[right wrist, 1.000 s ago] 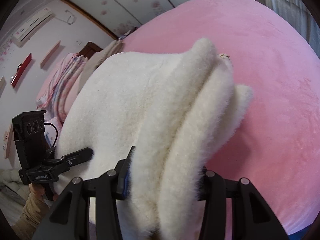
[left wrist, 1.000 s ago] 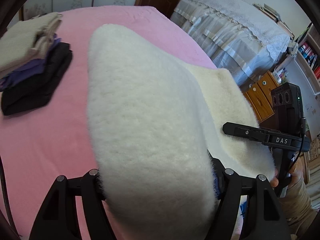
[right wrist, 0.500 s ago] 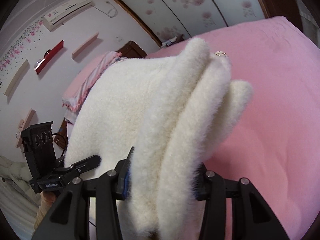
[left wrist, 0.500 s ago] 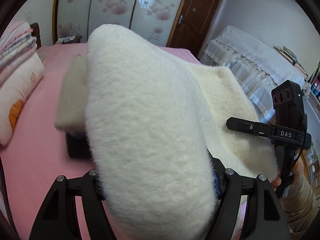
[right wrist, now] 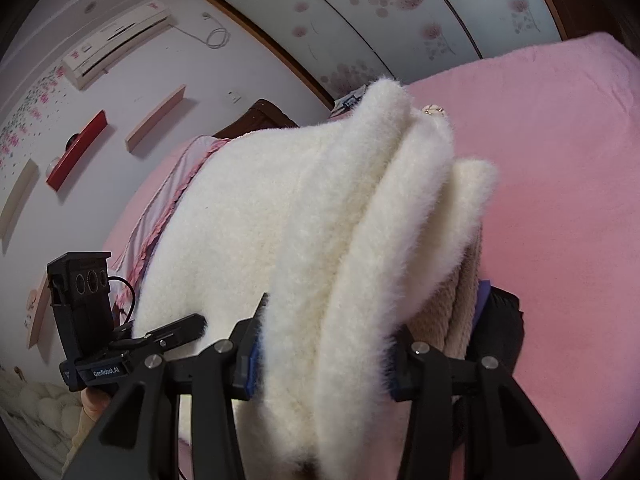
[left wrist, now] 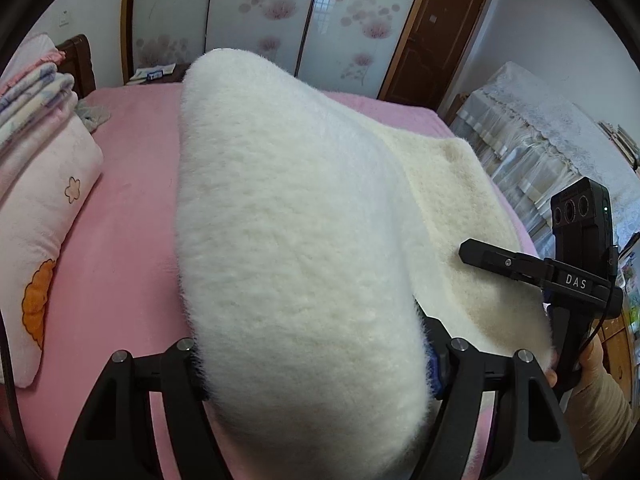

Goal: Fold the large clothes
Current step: 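Carry the bundle with both tools onto the stack of folded clothes, then release the cardigan on top of the stack and open both tools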

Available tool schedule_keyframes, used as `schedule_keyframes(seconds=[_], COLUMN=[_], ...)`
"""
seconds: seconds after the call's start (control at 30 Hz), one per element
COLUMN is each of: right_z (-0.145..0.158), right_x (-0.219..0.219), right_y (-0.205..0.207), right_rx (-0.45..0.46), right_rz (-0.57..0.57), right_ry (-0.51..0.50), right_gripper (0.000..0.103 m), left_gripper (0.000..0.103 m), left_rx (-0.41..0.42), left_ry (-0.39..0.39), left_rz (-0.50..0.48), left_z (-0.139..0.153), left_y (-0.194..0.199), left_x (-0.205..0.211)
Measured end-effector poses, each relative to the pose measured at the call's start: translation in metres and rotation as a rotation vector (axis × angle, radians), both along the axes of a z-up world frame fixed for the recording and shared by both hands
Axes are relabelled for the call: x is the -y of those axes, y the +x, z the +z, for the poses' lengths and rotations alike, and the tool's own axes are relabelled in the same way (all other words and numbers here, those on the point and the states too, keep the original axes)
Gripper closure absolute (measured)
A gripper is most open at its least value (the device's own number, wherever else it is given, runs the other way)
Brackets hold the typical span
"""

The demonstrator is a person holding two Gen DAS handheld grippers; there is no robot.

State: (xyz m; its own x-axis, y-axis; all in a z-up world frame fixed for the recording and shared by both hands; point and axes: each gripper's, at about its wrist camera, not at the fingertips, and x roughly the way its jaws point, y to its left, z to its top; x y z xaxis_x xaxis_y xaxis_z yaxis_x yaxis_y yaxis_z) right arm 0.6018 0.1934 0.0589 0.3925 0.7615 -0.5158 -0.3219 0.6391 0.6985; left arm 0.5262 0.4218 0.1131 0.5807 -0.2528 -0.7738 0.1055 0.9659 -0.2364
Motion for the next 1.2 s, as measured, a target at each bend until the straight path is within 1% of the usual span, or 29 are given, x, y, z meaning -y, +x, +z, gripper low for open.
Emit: schedule_keyframes(seconds=[0.07,0.1,0.17,0.2,0.23,0.3,0.37,0.43,0.5,0.6,0.63,0.7,0.77,0.97,1.03,1.1,1.2], right_z=[-0.020,-0.028,-0.037,-0.040,-0.043,-0.053,-0.061,-0.068,-0.070,-0.067,-0.060,-0.047,-0.034,-0.011,-0.009,-0.007,-0.005], right_x=[-0.009,-0.011,-0.017,-0.019,-0.021,-0.025,-0.029,-0.029,-0.028,-0.022,-0.024,-0.026,-0.025,-0.011,-0.007,-0.003,0.004], right_y=[0.013,0.016,0.021,0.022,0.024,0.026,0.026,0.027,0.028,0.021,0.021,0.018,0.013,-0.003,-0.008,-0.014,-0.028], right_rx=[-0.035,-0.042,-0.033,-0.025,-0.022,-0.027,-0.023,-0.026,-0.022,0.005,0.018,0.053,0.094,0.171,0.181,0.186,0.205], right_rz=[-0.009,-0.014,-0.014,-0.017,-0.019,-0.018,-0.014,-0.012,-0.015,-0.013,-0.015,-0.014,-0.014,0.007,0.008,0.010,0.015], right_ry=[0.013,0.027,0.022,0.018,0.014,0.004,-0.007,-0.003,-0.005,-0.068,-0.098,-0.158,-0.211,-0.247,-0.265,-0.261,-0.265], right_gripper=[0.058,0.058,0.058,0.056,0.053,0.049,0.047,0.038,0.032,0.021,0.021,0.021,0.021,0.021,0.021,0.021,0.021], left_gripper=[0.030,0.029,0.027,0.025,0.024,0.021,0.019,0.016,0.014,0.011,0.010,0.002,0.001,0.001,0.001,0.001,0.001], left_rx=[-0.015,-0.011,-0.002,0.002,0.002,0.015,0.032,0.051,0.062,0.076,0.080,0.093,0.126,0.183,0.199,0.216,0.246], left_ry=[-0.007,-0.026,-0.080,-0.120,-0.145,-0.163,-0.195,-0.240,-0.265,-0.249,-0.234,-0.186,-0.144,-0.075,-0.032,0.008,0.045], left_rz=[-0.020,-0.031,-0.040,-0.039,-0.037,-0.046,-0.050,-0.050,-0.048,-0.047,-0.040,-0.014,0.014,0.090,0.105,0.121,0.154], left_z=[-0.015,-0.023,-0.034,-0.041,-0.049,-0.063,-0.079,-0.093,-0.102,-0.104,-0.103,-0.097,-0.088,-0.064,-0.056,-0.049,-0.038], left_y=[0.010,0.012,0.013,0.014,0.016,0.016,0.015,0.020,0.017,0.015,0.016,0.012,0.007,-0.010,-0.017,-0.024,-0.037], left_x=[-0.010,-0.020,-0.038,-0.048,-0.050,-0.058,-0.066,-0.078,-0.080,-0.080,-0.078,-0.072,-0.066,-0.048,-0.038,-0.027,-0.011])
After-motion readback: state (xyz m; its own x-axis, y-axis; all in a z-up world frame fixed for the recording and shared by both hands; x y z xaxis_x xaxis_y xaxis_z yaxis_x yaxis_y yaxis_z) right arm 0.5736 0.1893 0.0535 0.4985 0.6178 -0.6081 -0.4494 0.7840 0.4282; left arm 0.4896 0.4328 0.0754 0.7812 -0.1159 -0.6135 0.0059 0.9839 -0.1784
